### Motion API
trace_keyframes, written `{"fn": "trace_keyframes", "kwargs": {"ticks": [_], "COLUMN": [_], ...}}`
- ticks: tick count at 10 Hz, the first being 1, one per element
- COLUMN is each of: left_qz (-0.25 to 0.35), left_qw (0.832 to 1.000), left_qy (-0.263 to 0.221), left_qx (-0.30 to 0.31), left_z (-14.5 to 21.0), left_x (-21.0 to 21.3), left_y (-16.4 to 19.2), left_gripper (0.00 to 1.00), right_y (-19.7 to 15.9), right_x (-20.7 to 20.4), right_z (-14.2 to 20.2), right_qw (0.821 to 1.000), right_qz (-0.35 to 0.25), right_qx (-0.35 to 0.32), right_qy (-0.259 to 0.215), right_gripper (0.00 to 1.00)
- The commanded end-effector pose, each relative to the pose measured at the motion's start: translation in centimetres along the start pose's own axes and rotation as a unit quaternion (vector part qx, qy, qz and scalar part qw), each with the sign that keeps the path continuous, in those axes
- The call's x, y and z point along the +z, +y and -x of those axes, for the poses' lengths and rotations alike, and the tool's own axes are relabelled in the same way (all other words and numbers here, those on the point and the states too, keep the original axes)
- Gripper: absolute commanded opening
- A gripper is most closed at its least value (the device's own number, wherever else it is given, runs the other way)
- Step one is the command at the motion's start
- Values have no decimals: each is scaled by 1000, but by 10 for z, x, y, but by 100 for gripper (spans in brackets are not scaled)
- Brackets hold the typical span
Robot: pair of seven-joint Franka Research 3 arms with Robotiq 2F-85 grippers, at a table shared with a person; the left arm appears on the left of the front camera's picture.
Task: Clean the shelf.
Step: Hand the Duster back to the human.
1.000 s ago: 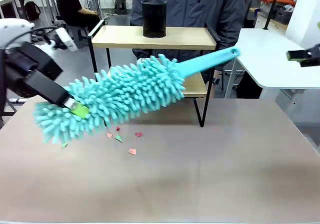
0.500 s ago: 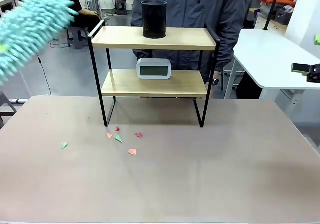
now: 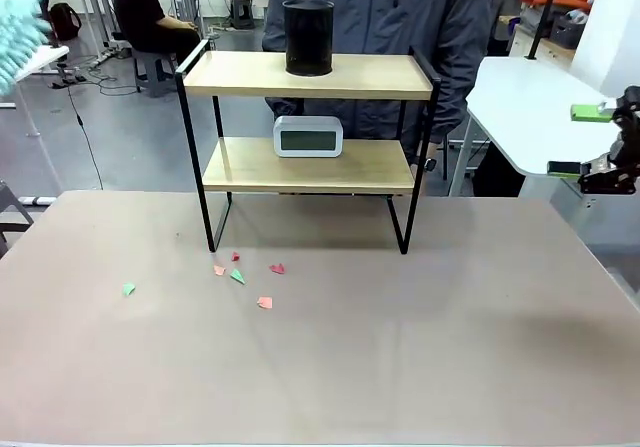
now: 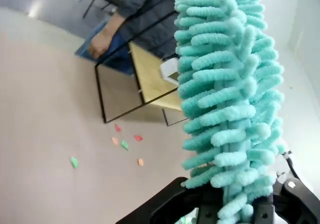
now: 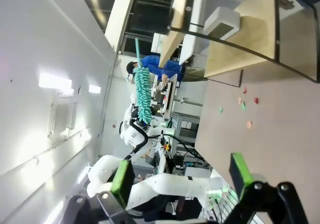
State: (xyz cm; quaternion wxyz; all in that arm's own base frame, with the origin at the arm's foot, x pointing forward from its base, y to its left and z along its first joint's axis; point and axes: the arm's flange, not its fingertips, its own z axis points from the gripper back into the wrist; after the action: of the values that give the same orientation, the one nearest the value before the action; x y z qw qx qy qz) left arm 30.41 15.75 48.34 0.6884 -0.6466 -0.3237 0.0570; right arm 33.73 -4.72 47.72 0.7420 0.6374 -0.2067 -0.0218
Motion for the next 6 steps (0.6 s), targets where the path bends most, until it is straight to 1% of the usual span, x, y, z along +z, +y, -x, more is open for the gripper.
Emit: {"fn": "trace_keyframes", "kwargs": {"ticks": [1, 2, 3, 4, 5, 6], "left_qz": [-35, -58, -60, -65, -67, -84], "left_qw": [995, 990, 986, 983, 982, 981], "left_qy": [12, 20, 41, 54, 56, 53], "left_qx": [92, 127, 148, 162, 166, 168], "left_z": [-12, -13, -13, -13, -12, -14], "left_x": [-13, -17, -21, -25, -27, -31], "left_y": [16, 26, 33, 38, 41, 42], "left_gripper": [0, 0, 0, 0, 0, 0], "right_y": [3, 3, 3, 3, 3, 3], "right_x": [4, 4, 4, 4, 4, 4], "right_z": [1, 1, 1, 1, 1, 1], "right_qw": [1000, 1000, 1000, 1000, 1000, 1000], "right_qz": [-10, -10, -10, -10, -10, -10], "right_qx": [9, 9, 9, 9, 9, 9], "right_qy": [1, 1, 1, 1, 1, 1], "right_gripper": [100, 100, 100, 100, 100, 100]}}
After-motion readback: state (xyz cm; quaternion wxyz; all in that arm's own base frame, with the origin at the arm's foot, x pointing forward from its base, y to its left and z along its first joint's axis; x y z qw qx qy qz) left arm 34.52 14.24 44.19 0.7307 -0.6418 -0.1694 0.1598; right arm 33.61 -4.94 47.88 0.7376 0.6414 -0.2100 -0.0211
